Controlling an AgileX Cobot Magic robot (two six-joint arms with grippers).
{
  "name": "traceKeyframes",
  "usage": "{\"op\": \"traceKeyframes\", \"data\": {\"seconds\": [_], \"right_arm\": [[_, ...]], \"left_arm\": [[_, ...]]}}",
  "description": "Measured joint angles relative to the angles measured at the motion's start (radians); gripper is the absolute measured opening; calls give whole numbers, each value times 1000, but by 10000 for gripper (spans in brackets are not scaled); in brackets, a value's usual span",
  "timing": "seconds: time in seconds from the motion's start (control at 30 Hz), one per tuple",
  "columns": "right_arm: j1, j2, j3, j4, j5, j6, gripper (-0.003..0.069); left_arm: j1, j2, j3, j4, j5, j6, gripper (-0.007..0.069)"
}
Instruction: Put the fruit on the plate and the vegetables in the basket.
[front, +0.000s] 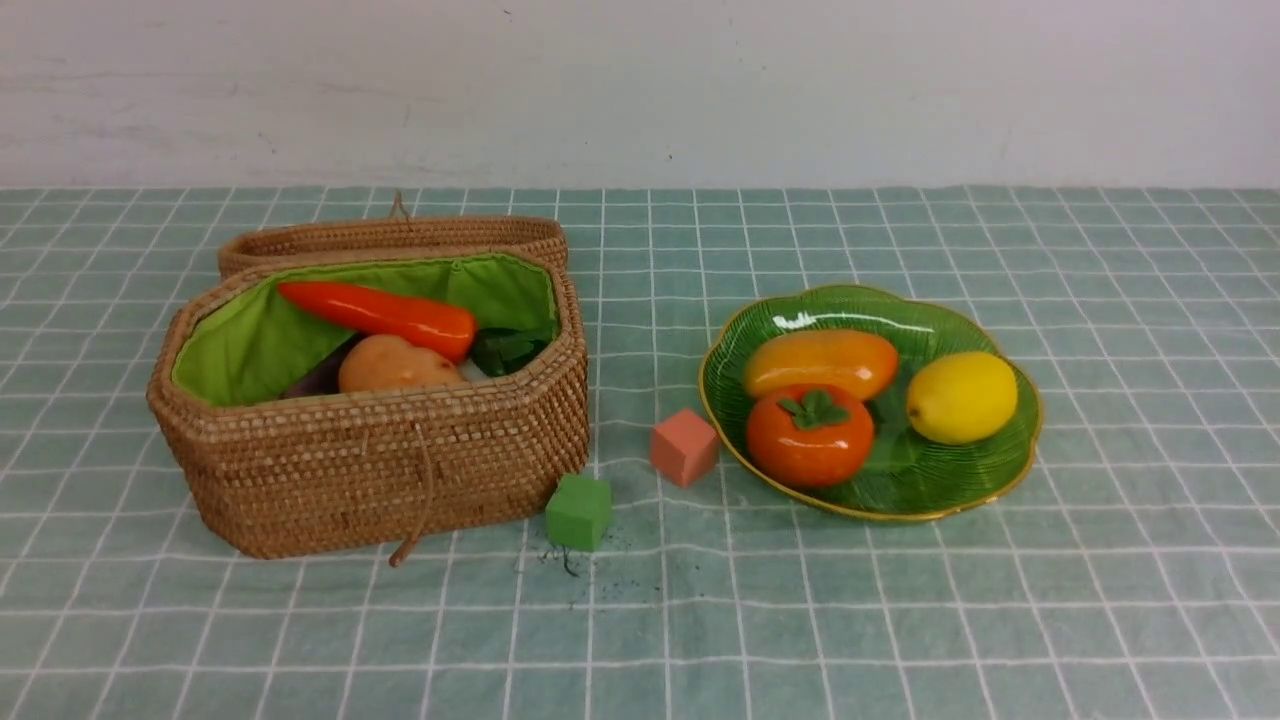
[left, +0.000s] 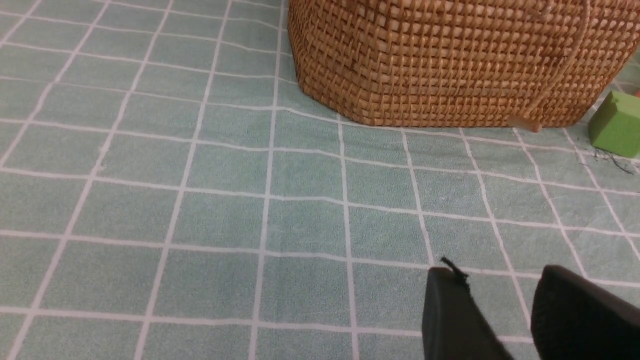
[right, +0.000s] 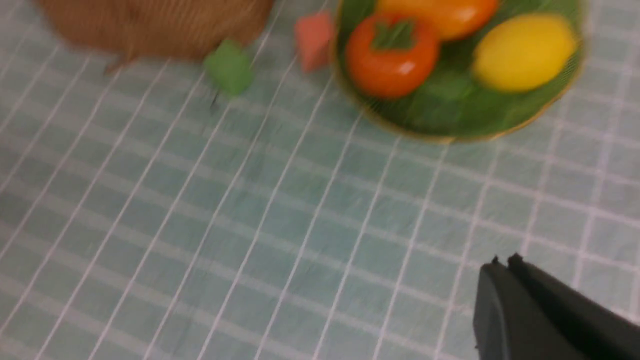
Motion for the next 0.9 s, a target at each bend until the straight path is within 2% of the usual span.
{"op": "traceKeyframes", "data": {"seconds": [0.07,0.1,0.17,0.3,0.53,0.9], "right_arm": [[-69,-105,80,-10,-89,0,-3],[-113,-182,176,-12,-188,0,-3],[-141,-235,241,-12,-251,0,-2],[-248,-452,551,-12,-456,0,-1],[-326,-638,918,-12,-533,0,3],[-349,-643,947,-8,-578,-1,15]], "left_arm": [[0,0,0,0,0,0,239],[0,0,0,0,0,0,239],[0,0,0,0,0,0,239],[0,0,0,0,0,0,239],[0,0,0,0,0,0,239],[0,0,0,0,0,0,239]]}}
